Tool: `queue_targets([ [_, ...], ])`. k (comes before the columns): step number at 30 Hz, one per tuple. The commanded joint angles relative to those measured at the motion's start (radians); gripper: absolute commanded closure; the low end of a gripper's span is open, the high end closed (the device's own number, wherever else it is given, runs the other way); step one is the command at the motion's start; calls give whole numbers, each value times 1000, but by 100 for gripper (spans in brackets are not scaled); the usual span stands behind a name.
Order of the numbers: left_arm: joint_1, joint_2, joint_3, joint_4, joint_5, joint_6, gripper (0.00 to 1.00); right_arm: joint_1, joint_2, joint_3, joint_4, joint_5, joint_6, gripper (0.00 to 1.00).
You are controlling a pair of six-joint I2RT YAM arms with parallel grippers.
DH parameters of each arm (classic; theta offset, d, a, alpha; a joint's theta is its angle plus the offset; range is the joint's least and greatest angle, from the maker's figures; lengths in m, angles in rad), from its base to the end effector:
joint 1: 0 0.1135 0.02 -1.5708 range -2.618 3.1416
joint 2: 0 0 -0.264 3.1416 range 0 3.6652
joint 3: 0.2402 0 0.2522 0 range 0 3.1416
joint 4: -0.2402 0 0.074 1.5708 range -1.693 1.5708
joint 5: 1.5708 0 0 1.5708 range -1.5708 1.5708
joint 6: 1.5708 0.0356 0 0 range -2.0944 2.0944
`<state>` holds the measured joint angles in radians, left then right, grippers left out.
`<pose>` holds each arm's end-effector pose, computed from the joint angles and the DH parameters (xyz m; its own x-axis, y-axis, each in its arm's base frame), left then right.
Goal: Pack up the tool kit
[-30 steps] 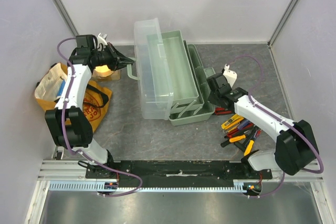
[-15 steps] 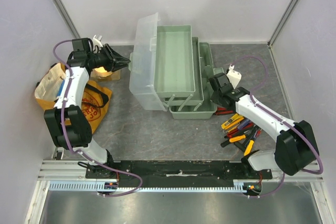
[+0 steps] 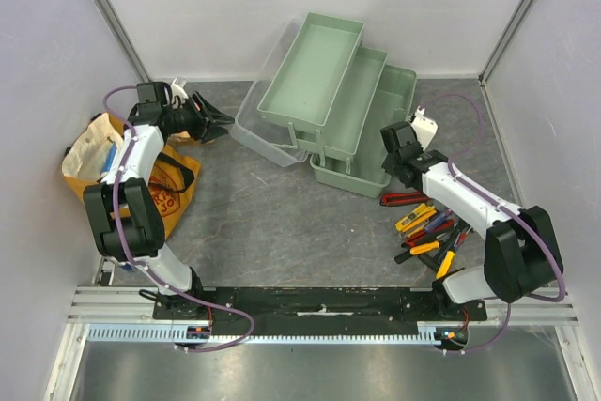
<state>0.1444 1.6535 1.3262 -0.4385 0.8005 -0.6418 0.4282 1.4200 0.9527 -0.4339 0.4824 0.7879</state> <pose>0.3641 0.0271 0.2862 -0.7959 -0.5370 -0.2796 -0.0808 0.5519 -0.8300 0.2721 0.1060 0.2350 -0.5782 0.4264 -0.6956 0.4309 0.8835 0.1834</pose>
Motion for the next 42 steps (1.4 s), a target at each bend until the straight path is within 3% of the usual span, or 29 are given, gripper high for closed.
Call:
queue_targets([
  [1,-11,-4,-18,14,-12,22,48,-57,82,35,204,-116,-132,100],
  [13,-9,-73,-27,-32,-299,33,45,-201,92,8,267,-468,-570,100],
  [23,-11,-104,-42,-45,-405,39,43,-229,204,110,299,-749,-639,100],
  [31,-11,-155,-44,-69,-478,44,36,-229,186,230,261,-560,-532,100],
  [34,-11,-184,-35,-75,-500,50,29,-229,113,254,236,-415,-463,87],
  [37,-8,-208,-18,-88,-517,67,11,-229,31,268,215,-325,-418,74],
  [38,-9,-218,-12,-95,-533,82,10,-230,5,270,199,-291,-405,73],
  [40,-9,-228,8,-129,-592,93,9,-229,-35,288,144,-214,-371,58],
  [41,-9,-241,16,-144,-610,93,9,-230,-58,293,97,-155,-356,45],
  [42,-8,-248,18,-146,-618,97,9,-230,-67,299,65,-122,-333,41],
])
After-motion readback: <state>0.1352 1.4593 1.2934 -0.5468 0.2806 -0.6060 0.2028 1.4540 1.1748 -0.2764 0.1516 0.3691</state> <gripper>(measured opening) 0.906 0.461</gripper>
